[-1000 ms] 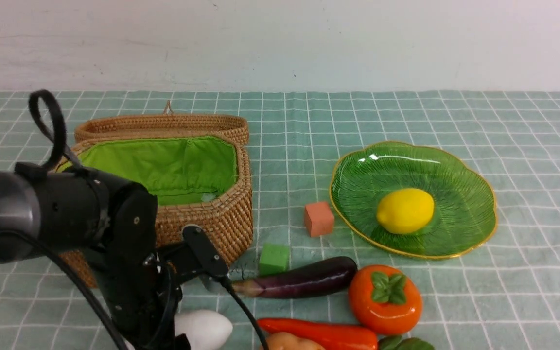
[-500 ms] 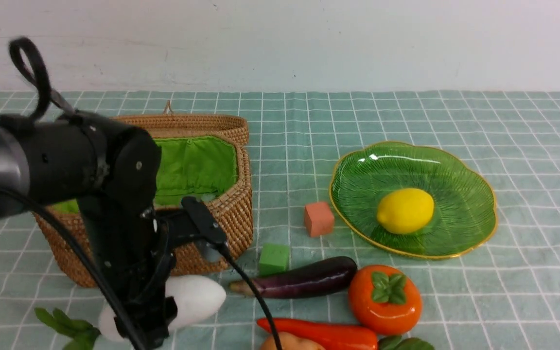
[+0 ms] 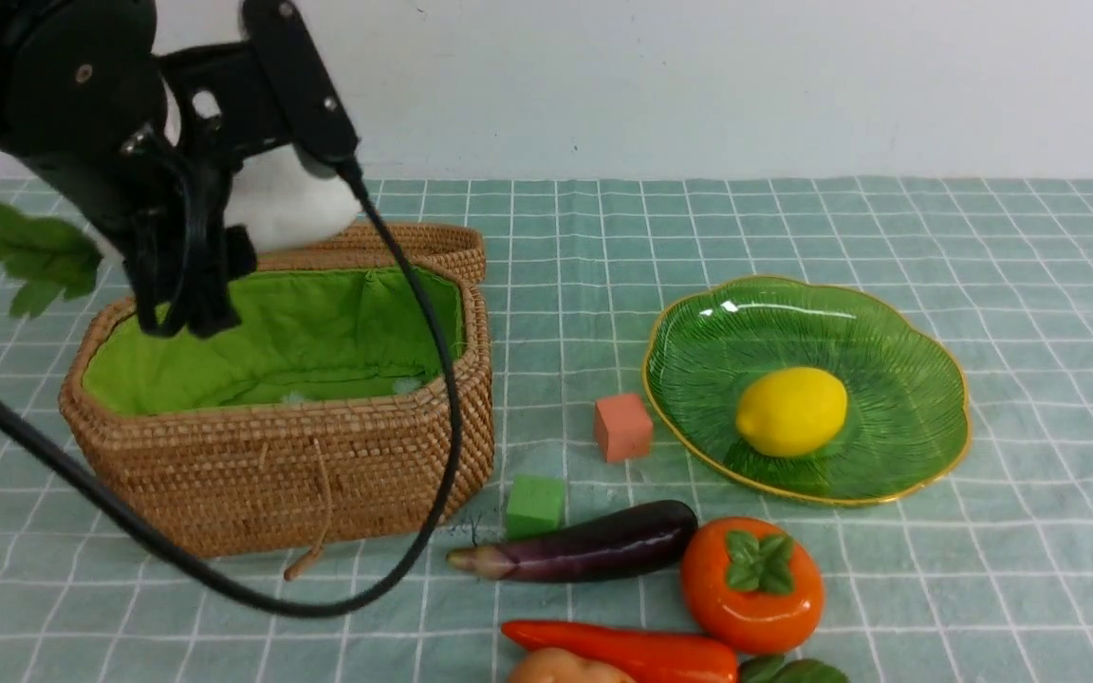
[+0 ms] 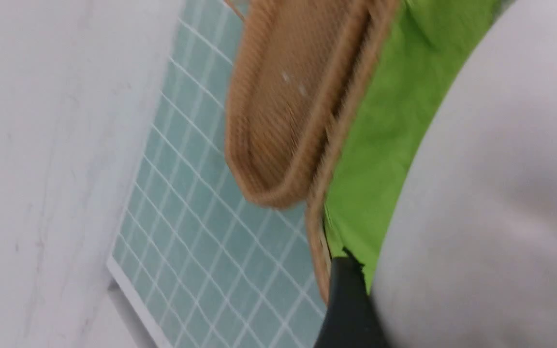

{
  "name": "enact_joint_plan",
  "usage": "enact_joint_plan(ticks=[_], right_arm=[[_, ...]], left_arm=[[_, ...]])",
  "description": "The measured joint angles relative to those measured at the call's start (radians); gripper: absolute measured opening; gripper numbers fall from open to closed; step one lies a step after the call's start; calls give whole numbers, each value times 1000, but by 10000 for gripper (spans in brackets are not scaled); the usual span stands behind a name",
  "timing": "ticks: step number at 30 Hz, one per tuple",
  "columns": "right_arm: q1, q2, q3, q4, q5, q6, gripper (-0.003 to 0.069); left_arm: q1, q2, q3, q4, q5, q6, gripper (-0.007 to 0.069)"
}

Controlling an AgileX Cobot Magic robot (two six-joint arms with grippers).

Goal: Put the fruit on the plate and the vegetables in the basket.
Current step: Take a daikon with your left arm and place it on the basket on the left.

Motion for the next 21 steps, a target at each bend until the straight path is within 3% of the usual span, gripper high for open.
enact_joint_plan(ticks=[4, 11, 15, 21], right_arm=[[0, 0, 0, 0, 0, 0, 241], [0, 0, 0, 0, 0, 0, 241], [0, 0, 0, 0, 0, 0, 241], [0, 0, 0, 0, 0, 0, 241]], left_arm=[[0, 71, 0, 4, -97, -43, 462], [0, 220, 0, 18, -104, -91, 478], [0, 247, 0, 52, -122, -160, 637], [0, 234, 0, 77, -82, -206, 669]])
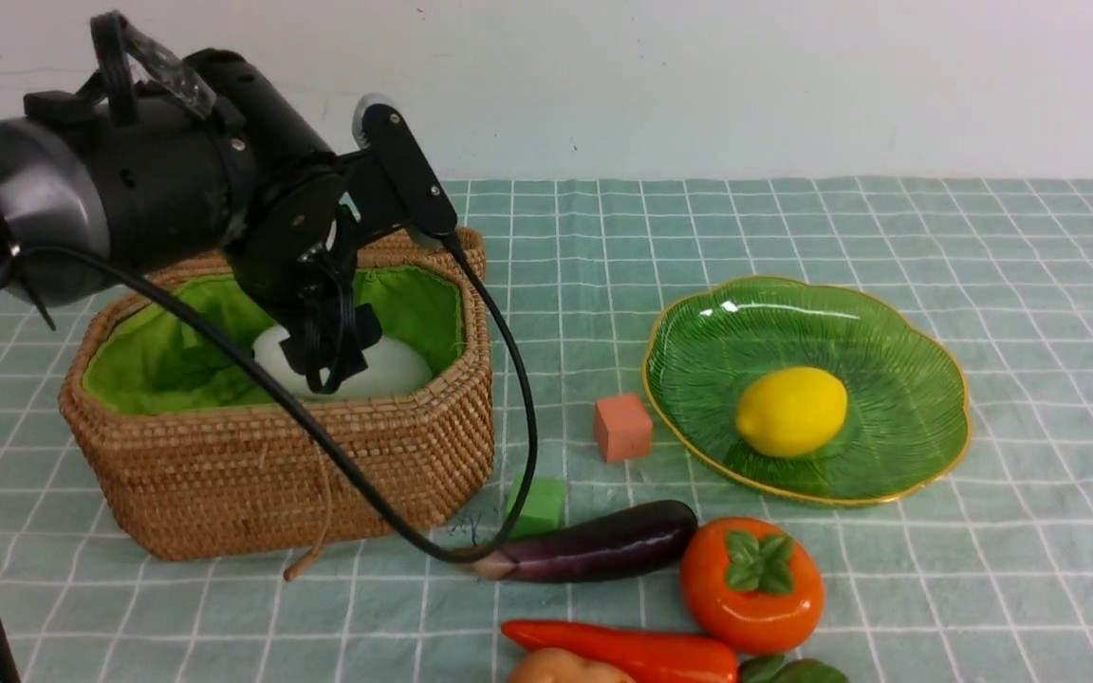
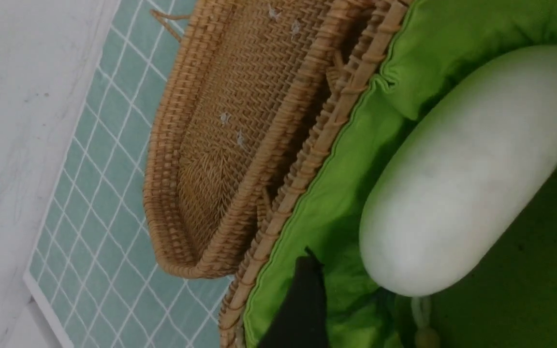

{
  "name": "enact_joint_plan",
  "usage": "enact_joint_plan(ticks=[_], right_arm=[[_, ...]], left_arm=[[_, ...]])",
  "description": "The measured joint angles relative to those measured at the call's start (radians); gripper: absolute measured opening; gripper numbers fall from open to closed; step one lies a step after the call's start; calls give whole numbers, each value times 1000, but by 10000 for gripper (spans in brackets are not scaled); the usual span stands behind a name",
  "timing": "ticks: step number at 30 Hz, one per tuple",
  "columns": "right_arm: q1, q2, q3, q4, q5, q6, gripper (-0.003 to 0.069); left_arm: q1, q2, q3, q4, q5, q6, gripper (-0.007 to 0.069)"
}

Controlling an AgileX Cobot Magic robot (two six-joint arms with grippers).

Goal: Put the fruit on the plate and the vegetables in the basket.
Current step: Take a daikon with your left arm and place it on the basket on the left, then grab a potato with your left arm and place it in the basket on the left

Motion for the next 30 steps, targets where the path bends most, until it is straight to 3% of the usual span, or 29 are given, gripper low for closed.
enact_joint_plan(ticks=[5, 9, 13, 14, 16, 17, 18, 19, 20, 25, 30], right_arm=[[0, 0, 0, 0, 0, 0, 241], [0, 0, 0, 0, 0, 0, 241], [0, 0, 0, 0, 0, 0, 241], [0, 0, 0, 0, 0, 0, 241], [0, 0, 0, 0, 0, 0, 241], [0, 0, 0, 0, 0, 0, 241], [0, 0, 0, 0, 0, 0, 241], [0, 0, 0, 0, 0, 0, 241], [0, 0, 0, 0, 0, 0, 241], [0, 0, 0, 0, 0, 0, 241], [0, 0, 0, 0, 0, 0, 241]], left_arm=[[0, -67, 0, -23, 104, -2, 657], [0, -173, 0, -105, 281, -2, 598], [0, -235, 0, -224, 344, 1, 542], [0, -258, 0, -347, 367, 17, 521], [0, -266, 4, -430, 379, 36, 512], [-1, -270, 21, -587, 409, 81, 502], [-2, -270, 24, -600, 418, 86, 501], [-18, -266, 57, -733, 448, 134, 498], [-34, -262, 76, -784, 454, 157, 497], [-157, -230, 116, -835, 459, 196, 497], [-311, -195, 116, -711, 376, 243, 497]])
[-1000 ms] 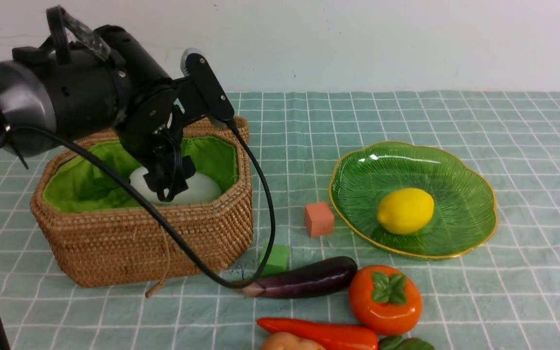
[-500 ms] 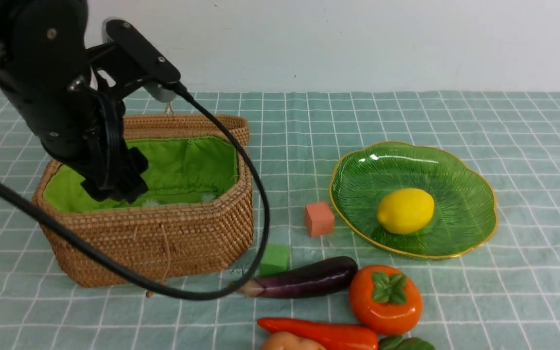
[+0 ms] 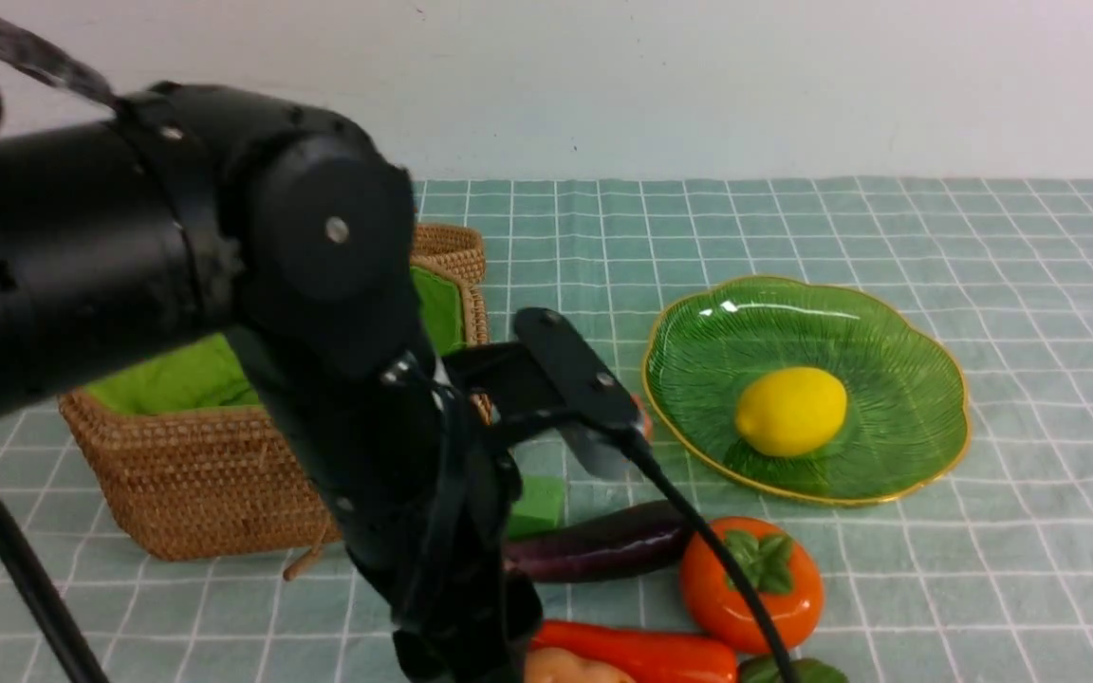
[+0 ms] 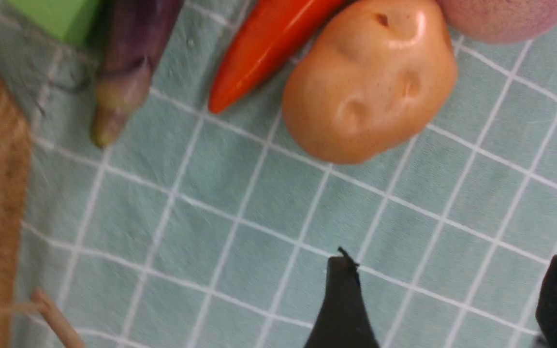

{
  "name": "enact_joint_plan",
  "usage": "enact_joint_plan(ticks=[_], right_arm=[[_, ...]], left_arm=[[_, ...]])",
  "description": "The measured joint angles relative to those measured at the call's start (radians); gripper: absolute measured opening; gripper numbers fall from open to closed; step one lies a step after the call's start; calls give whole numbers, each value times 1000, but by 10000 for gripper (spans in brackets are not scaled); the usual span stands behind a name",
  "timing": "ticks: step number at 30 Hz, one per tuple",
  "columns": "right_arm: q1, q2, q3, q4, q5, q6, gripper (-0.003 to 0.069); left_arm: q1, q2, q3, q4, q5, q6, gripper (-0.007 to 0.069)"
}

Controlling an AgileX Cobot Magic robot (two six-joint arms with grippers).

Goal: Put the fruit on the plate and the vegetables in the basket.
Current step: Grab a potato with your left arm and place it in the basket on the left

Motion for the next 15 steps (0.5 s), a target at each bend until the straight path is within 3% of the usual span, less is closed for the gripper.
enact_joint_plan(ticks=[3, 8, 15], right_arm=[[0, 0, 0, 0, 0, 0, 241], [0, 0, 0, 0, 0, 0, 241], [0, 0, 0, 0, 0, 0, 241]], left_arm=[[-73, 35, 0, 79, -77, 122, 497], [-144, 113, 0, 95, -177, 273, 497], [-169, 194, 0, 95, -250, 294, 537]])
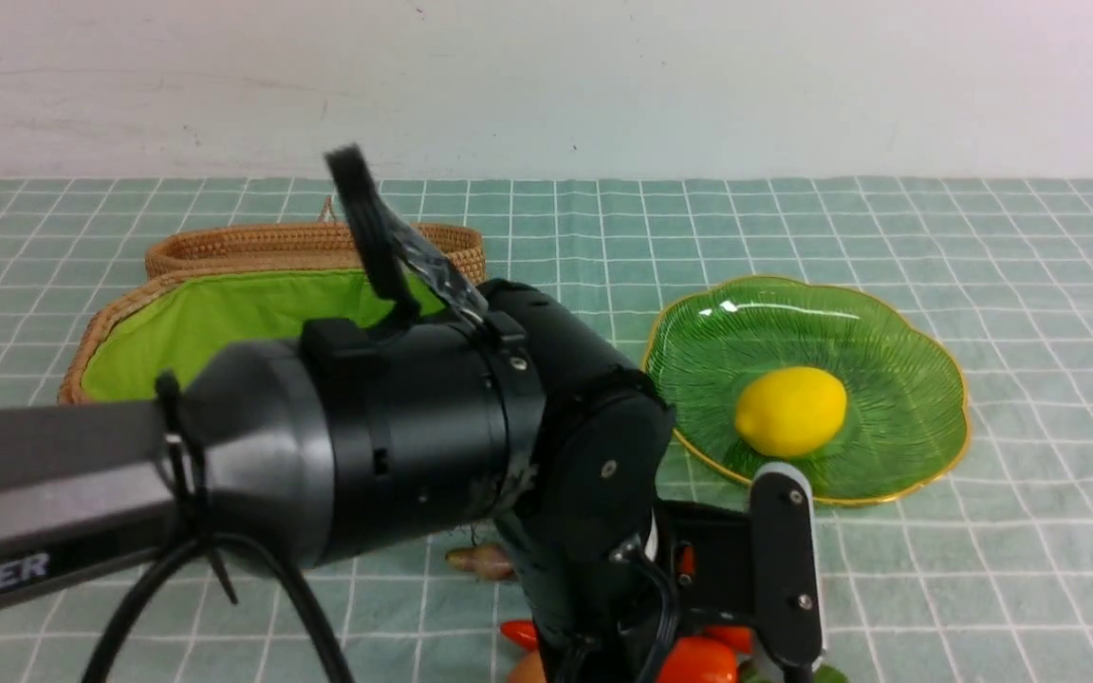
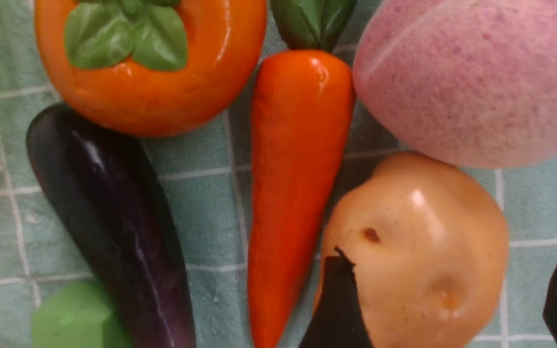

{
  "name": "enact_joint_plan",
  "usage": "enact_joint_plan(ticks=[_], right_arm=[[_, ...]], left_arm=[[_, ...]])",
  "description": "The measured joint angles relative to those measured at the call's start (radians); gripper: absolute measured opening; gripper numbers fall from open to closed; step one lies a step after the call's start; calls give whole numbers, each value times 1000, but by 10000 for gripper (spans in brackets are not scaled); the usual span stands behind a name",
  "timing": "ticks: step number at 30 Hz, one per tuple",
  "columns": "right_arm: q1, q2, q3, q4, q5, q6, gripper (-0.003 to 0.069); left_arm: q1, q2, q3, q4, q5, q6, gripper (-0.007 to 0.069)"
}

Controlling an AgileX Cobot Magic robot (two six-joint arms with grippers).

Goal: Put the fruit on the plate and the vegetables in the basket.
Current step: Grab a potato with your left arm and place it in the basket on the left

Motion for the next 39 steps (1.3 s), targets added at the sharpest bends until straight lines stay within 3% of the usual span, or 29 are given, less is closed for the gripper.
enact_joint_plan(ticks=[9, 26, 39], right_arm=[[0, 0, 0, 0, 0, 0, 241], [0, 0, 0, 0, 0, 0, 241], [0, 0, 0, 0, 0, 0, 241]], left_arm=[[0, 70, 0, -27, 17, 0, 613], [0, 149, -15, -33, 69, 3, 581], [1, 134, -5, 56, 177, -41, 576]])
